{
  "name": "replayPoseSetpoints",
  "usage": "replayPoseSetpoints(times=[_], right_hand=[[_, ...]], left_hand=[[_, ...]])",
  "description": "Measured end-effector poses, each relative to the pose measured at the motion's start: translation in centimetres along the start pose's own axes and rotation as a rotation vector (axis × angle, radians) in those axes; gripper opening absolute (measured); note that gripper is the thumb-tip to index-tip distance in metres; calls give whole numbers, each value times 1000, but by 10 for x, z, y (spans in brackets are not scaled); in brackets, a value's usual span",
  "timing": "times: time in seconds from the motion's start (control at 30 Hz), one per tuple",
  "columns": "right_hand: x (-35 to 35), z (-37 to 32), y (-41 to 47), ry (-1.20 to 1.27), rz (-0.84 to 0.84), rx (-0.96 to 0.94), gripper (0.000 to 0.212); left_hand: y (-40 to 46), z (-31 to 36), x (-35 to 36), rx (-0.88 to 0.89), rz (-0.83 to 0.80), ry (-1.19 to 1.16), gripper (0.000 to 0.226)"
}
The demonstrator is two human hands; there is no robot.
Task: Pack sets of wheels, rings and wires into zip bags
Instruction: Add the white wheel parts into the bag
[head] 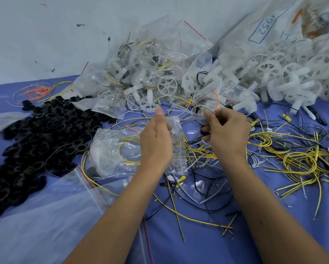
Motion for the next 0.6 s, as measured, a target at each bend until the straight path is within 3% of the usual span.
replayPoseSetpoints(times=[0.07,0.2,0.33,0.5,0.6], right_hand=[[-4,0,3,0,16,13,22],[-5,-2,2,20,30,28,19],[-7,-6,2,-28,55,-5,7],[-6,-13,1,-70,6,-52,11],[-4,-17,-1,-67,-62,-102,8]], left_hand=[[4,-3,0,-53,23,-29,66],[1,-6,5,62,-69,235,35],[-5,-6,12,182,-86,535,34],[2,-10,1,114,-70,439,9],[4,-11,-2,27,-40,350,9]])
Point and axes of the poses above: each hand's wrist, its own y-axis towards the middle knuckle, its own x-axis out of the palm, z = x × y, the point moved 2 cm from there along y, towards the middle knuckle, and after that the axes turned 2 degrees about -z, right-handed, at the moved point
